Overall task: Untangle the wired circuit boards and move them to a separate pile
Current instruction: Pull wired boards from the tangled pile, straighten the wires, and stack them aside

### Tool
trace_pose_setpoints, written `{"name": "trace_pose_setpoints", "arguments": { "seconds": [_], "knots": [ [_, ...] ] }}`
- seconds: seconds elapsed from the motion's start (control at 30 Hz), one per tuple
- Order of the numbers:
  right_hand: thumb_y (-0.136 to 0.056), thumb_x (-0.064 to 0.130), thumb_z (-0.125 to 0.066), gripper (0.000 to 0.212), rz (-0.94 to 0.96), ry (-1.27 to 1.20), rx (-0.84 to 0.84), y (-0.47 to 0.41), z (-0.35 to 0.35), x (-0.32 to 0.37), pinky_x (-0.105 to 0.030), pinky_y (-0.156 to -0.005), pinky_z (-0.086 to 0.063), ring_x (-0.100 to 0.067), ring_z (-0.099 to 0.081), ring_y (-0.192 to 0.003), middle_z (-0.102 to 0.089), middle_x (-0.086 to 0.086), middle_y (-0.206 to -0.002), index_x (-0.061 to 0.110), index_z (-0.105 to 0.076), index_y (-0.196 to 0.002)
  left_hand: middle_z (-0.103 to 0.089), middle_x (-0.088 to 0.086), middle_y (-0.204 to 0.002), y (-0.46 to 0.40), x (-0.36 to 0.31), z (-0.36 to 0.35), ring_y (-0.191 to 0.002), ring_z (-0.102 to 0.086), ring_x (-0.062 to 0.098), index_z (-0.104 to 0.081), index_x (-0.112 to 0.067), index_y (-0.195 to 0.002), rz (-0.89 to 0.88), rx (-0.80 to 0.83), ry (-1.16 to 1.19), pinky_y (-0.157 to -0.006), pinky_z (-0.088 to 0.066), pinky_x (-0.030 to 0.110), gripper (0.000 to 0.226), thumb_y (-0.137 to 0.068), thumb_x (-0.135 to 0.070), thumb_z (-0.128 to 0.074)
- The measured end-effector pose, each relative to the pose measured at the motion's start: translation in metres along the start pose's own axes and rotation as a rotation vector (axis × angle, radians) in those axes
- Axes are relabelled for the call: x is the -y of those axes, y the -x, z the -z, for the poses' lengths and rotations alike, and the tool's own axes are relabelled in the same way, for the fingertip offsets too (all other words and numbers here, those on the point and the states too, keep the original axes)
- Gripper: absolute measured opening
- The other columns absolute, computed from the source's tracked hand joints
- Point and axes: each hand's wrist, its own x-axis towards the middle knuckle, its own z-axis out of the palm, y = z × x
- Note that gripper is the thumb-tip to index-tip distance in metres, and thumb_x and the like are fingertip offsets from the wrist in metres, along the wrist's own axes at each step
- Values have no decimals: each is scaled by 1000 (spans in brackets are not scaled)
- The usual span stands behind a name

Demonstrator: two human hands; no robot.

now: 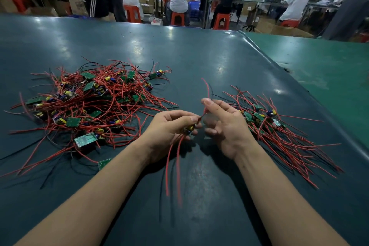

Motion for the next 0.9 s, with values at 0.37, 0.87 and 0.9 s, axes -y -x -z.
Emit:
{"name": "trace_pose_setpoints", "arguments": {
  "seconds": [0.37, 0.87, 0.9],
  "knots": [
    [-63, 27, -79, 19, 4, 205, 122, -2, 0, -8, -17, -43, -32, -6, -45, -49, -64, 1, -63, 16, -79, -78, -67, 6, -66, -3, 0, 1, -52, -59, 13, -66, -4, -78, -41, -9, 30, -48, -47, 20, 13, -87, 3, -58],
    [-86, 8, -73, 7, 370, 243, -287, -18, 9, -13, -15, -45, -32, -3, -38, -45, -50, 7, -55, 13, -76, -89, -65, 5, -59, -5, 8, 1, -54, -62, 13, -68, -13, -55, -109, -2, -114, -52, -51, 21, 40, -87, 9, -59],
    [-86, 9, -74, 5, 408, 270, -310, -19, 9, -14, -14, -49, -36, 0, -44, -47, -52, 7, -58, 11, -76, -89, -65, 6, -59, -5, 8, 1, -54, -62, 13, -68, -13, -55, -107, 8, -111, -52, -51, 21, 40, -87, 9, -59]
  ]
}}
